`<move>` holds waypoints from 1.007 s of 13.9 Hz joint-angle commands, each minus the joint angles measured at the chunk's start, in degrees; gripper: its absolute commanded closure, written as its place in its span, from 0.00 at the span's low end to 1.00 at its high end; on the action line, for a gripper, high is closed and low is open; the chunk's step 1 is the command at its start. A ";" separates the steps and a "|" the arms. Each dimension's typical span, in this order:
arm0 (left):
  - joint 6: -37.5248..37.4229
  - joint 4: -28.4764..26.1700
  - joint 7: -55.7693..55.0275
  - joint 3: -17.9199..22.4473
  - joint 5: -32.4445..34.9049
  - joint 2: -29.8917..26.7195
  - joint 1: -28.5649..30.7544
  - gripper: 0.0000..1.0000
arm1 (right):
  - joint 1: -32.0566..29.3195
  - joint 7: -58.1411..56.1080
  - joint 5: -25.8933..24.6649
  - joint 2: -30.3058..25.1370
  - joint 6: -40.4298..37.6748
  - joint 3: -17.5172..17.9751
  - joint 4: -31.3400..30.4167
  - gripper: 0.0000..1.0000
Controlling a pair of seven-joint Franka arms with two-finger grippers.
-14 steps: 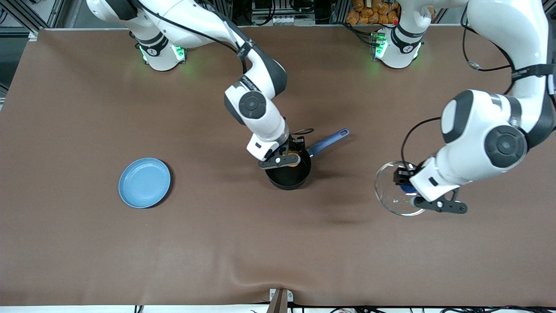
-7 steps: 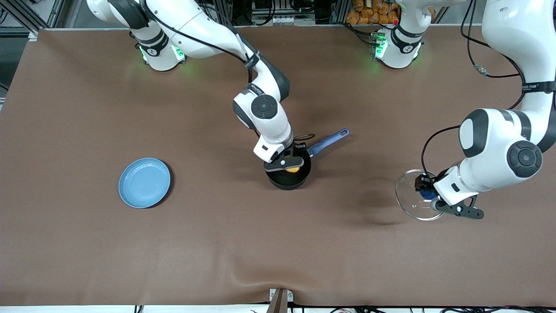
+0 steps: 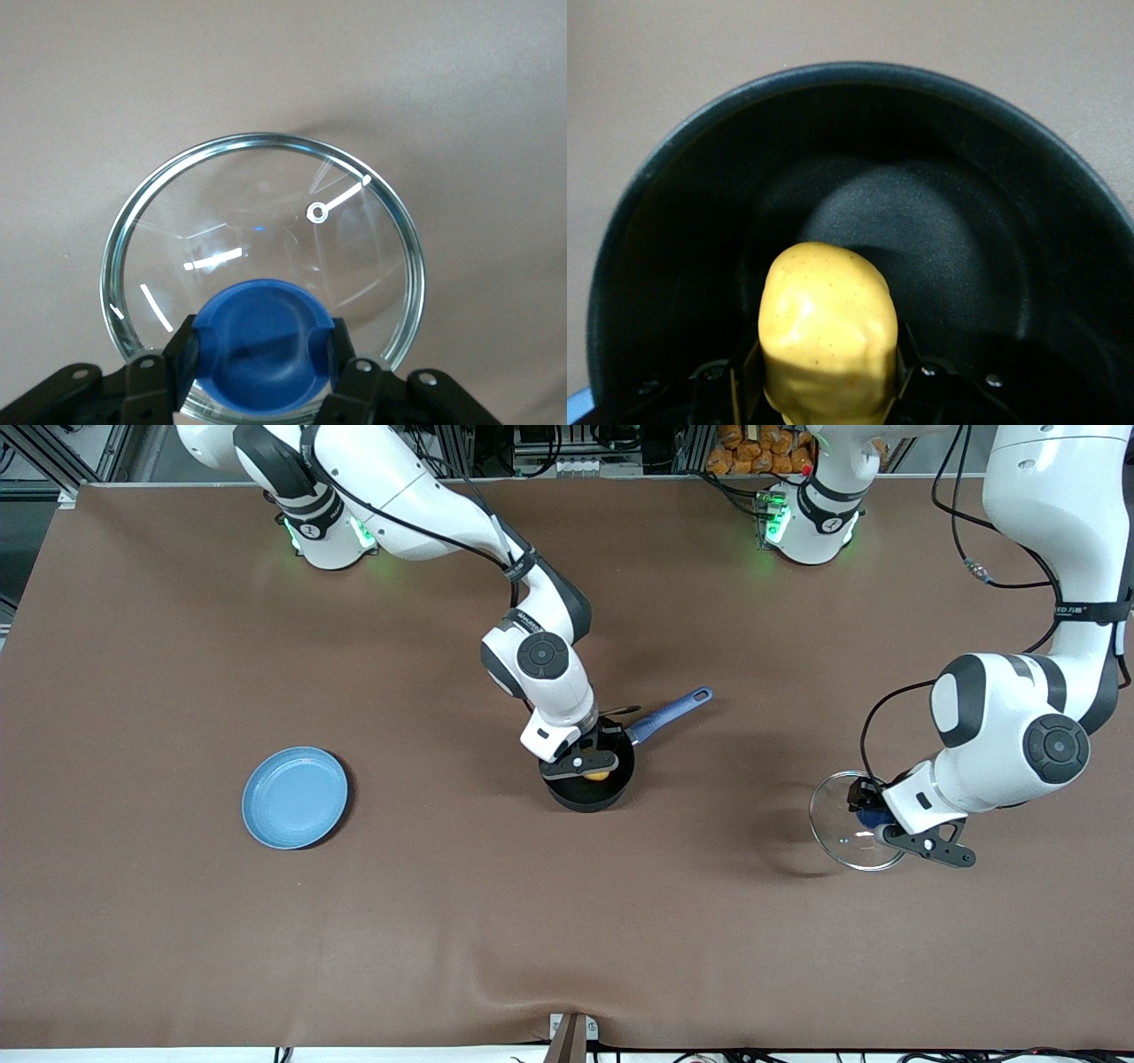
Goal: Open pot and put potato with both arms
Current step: 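Lower the potato into the pot and open the right gripper while lid lowers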
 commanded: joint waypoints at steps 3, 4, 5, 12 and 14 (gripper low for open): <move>2.49 -3.46 1.26 -0.49 -0.03 -1.26 1.40 1.00 | 0.51 1.99 -1.07 0.51 0.23 -0.33 0.95 0.33; 3.11 -3.98 1.79 -0.49 -0.03 -1.18 1.67 1.00 | 0.42 1.99 -0.99 0.51 0.23 -0.33 0.96 0.17; 3.99 -4.60 1.79 -0.49 -0.03 -1.18 1.67 1.00 | 0.25 1.90 -0.98 0.34 0.14 -0.33 1.04 0.13; 11.73 -10.66 3.46 -0.49 -0.03 -1.09 1.94 1.00 | -1.51 1.28 -0.72 -0.80 -0.12 -0.33 3.32 0.00; 11.73 -11.02 4.51 -0.57 -0.03 -1.18 3.33 1.00 | -2.82 1.02 -0.72 -1.24 -0.82 -0.15 4.38 0.00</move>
